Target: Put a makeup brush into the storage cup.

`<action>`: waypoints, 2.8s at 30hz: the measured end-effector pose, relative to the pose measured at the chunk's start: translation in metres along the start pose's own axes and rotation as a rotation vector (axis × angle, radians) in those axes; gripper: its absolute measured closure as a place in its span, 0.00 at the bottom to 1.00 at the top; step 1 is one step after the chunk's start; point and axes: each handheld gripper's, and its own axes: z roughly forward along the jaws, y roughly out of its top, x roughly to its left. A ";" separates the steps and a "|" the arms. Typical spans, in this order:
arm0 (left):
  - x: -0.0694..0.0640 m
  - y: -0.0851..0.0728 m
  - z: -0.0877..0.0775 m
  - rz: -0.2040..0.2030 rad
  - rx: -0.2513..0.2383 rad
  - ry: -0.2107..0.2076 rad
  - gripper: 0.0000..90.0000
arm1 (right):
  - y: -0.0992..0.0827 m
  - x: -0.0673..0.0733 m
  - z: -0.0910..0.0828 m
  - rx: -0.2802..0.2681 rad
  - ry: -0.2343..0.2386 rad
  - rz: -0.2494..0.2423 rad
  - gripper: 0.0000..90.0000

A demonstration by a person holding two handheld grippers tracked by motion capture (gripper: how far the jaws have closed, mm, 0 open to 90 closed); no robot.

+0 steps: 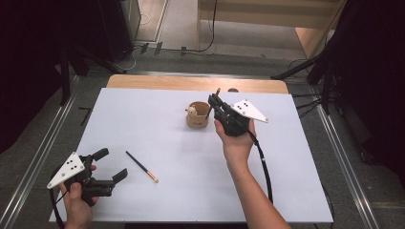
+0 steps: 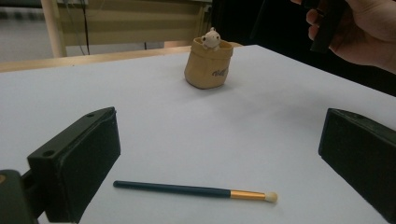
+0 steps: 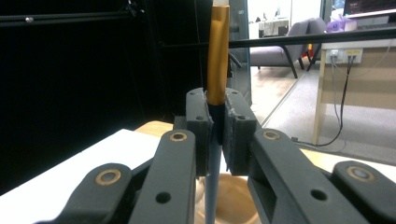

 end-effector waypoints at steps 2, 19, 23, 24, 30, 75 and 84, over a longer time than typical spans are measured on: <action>0.001 -0.001 -0.001 0.003 0.004 0.001 0.00 | 0.002 0.001 0.005 -0.005 -0.002 -0.019 0.93; 0.005 -0.006 -0.006 -0.019 0.009 0.011 0.00 | 0.006 -0.003 0.035 -0.010 -0.015 -0.080 0.93; 0.005 -0.006 -0.005 -0.019 0.009 0.005 0.00 | 0.003 -0.004 0.041 0.002 -0.017 -0.088 0.93; 0.005 -0.006 -0.005 -0.018 0.011 0.003 0.00 | 0.001 -0.004 0.043 0.005 -0.021 -0.085 0.93; 0.004 -0.006 -0.004 -0.018 0.012 0.002 0.00 | -0.008 -0.006 0.049 0.046 -0.021 -0.085 0.93; 0.003 -0.006 -0.001 -0.022 0.016 -0.005 0.00 | -0.034 -0.025 0.025 0.223 -0.080 -0.031 0.37; 0.002 -0.006 0.000 -0.025 0.016 -0.005 0.00 | -0.030 -0.033 -0.011 0.182 -0.060 -0.015 0.32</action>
